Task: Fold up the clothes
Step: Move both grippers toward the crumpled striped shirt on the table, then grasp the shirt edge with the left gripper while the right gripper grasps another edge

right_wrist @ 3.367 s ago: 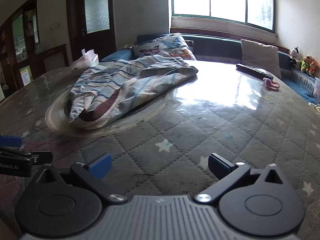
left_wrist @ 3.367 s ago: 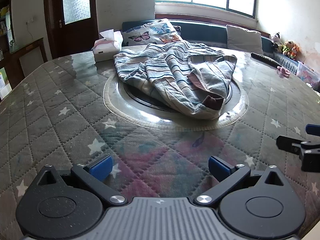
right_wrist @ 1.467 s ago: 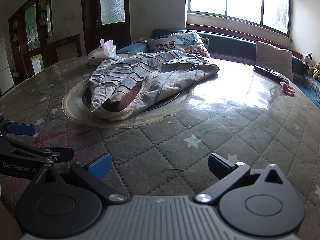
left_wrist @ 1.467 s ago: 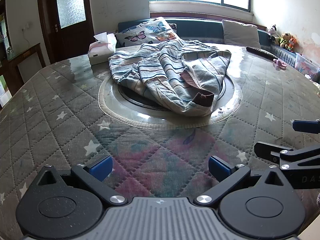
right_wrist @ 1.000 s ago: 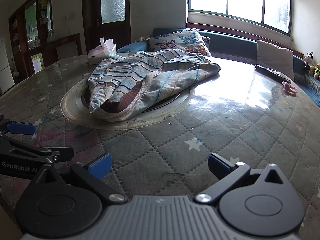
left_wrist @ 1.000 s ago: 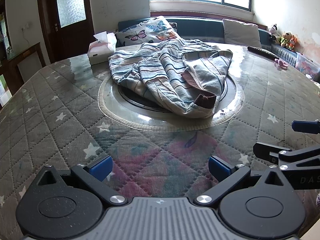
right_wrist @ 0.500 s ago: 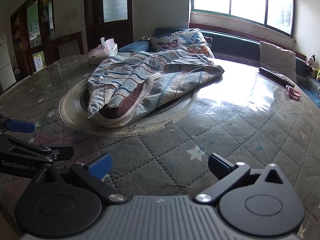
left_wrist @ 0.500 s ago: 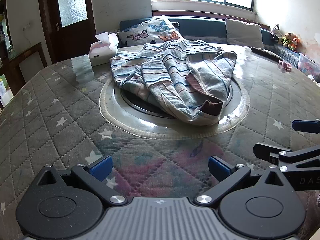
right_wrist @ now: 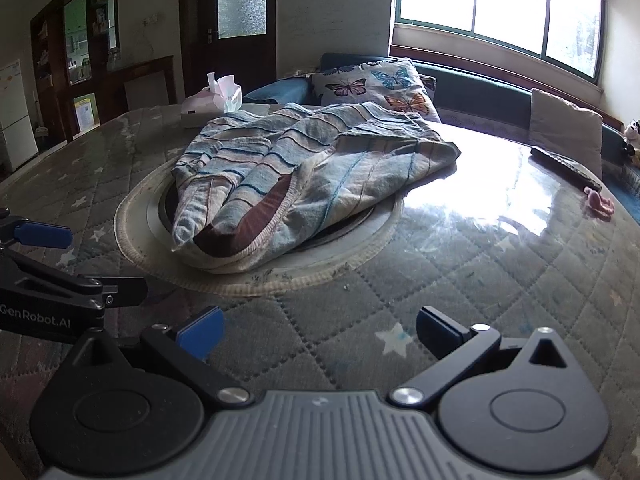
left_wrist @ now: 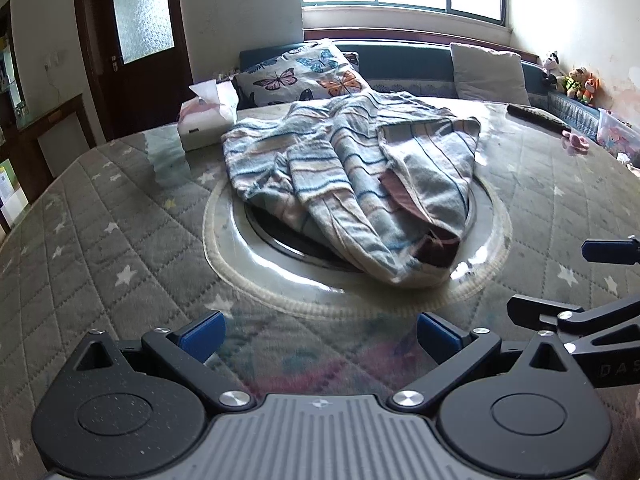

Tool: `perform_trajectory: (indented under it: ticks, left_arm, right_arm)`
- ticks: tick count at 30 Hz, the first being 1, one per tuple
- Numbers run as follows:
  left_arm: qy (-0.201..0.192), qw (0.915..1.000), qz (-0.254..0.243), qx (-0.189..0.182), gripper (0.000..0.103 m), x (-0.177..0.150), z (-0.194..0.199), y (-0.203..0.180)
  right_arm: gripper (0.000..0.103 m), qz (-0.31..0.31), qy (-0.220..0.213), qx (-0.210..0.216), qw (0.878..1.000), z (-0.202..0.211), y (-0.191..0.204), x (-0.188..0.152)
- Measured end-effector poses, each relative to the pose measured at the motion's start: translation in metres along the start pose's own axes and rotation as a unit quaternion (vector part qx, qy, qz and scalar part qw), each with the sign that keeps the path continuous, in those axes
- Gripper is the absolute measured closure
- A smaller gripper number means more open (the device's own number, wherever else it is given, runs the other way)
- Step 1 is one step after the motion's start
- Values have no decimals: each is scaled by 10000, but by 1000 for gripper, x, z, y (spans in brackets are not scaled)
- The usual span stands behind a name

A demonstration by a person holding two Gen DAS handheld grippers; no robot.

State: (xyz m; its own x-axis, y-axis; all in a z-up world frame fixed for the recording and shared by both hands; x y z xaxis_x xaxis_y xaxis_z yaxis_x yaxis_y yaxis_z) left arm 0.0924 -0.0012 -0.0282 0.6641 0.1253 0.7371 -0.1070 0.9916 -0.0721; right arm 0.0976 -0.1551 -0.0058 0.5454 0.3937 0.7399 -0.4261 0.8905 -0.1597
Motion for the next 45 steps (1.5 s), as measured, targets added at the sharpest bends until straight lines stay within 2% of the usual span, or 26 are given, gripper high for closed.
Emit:
perform_trajectory:
  ticks: [6, 10, 19, 27, 33, 36, 39, 42, 44, 45]
  left_arm:
    - [-102, 9999, 47, -45, 1, 27, -7, 6]
    - [-247, 9997, 7, -27, 8, 51, -14, 9]
    - [-207, 9998, -25, -71, 25, 87, -47, 13]
    - [20, 9998, 17, -198, 25, 107, -88, 10]
    - [181, 9995, 78, -236, 27, 114, -117, 10]
    - [283, 9990, 152, -295, 38, 116, -127, 12]
    - [410, 9981, 229, -391, 57, 115, -136, 13]
    - [434, 9977, 244, -452, 70, 114, -138, 14]
    - [395, 9978, 239, -468, 86, 114, -136, 15]
    - [385, 9977, 277, -481, 88, 114, -135, 16]
  right_arm:
    - [0, 124, 31, 117, 9998, -10, -8, 18]
    - [1, 145, 56, 146, 9998, -19, -18, 34]
    - [17, 172, 72, 150, 9997, -50, -38, 77]
    - [32, 245, 199, 374, 9988, -90, -41, 107]
    - [44, 63, 302, 534, 9981, -123, -43, 122]
    - [50, 61, 292, 617, 9976, -137, -40, 129]
    - [55, 71, 351, 652, 9972, -148, -38, 133]
    - [69, 80, 467, 670, 9966, -160, -36, 132]
    - [83, 75, 544, 630, 9965, -163, -37, 128]
    - [88, 57, 535, 634, 9965, -163, -38, 127]
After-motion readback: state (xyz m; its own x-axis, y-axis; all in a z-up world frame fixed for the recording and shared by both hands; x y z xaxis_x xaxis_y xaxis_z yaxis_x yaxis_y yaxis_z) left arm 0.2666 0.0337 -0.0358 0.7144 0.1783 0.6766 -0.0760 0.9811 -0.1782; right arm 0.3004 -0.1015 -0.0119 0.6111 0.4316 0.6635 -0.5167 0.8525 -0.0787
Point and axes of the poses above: each gripper's, at about its wrist camera, not at the fingertips, and z roughly against the way its jaws point, y to its left, x to its top, the point moved 7 cm from there along -z, roughly the way its jaws point, and after that the axes turned 11 degrees about z, right-handed, at the moved point
